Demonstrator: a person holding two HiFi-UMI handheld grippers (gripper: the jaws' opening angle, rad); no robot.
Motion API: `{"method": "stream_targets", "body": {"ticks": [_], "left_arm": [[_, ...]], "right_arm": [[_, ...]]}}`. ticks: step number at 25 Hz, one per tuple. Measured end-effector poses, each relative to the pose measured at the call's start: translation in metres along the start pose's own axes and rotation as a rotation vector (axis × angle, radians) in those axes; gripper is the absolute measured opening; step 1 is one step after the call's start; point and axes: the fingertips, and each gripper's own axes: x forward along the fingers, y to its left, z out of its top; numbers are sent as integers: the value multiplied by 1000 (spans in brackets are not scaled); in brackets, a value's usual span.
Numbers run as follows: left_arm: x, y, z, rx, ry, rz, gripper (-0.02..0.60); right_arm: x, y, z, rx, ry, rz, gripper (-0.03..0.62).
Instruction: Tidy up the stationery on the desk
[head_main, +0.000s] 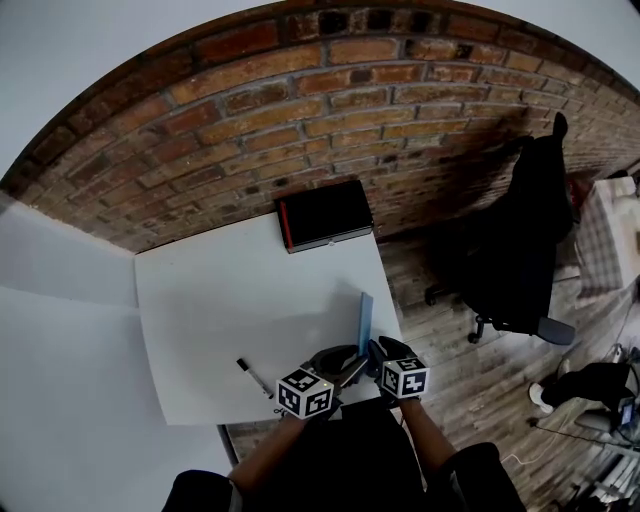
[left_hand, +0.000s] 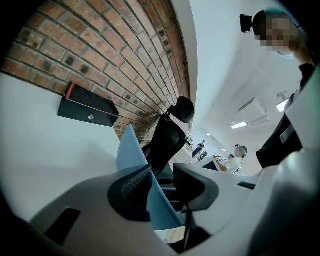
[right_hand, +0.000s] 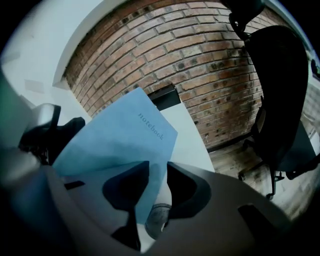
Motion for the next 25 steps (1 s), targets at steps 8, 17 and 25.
{"method": "stream_targets", "body": {"ticks": [8, 17, 25], "left_arm": [[14, -17, 4, 12, 6, -64, 144], [28, -33, 4, 14, 22, -145, 141], [34, -45, -4, 41, 52, -183, 141]], "right_arm": [[-52, 14, 57, 196, -223, 167, 124], [-50, 38, 110, 127, -121, 268, 130], [-37, 31, 101, 39, -23, 185, 137]]}}
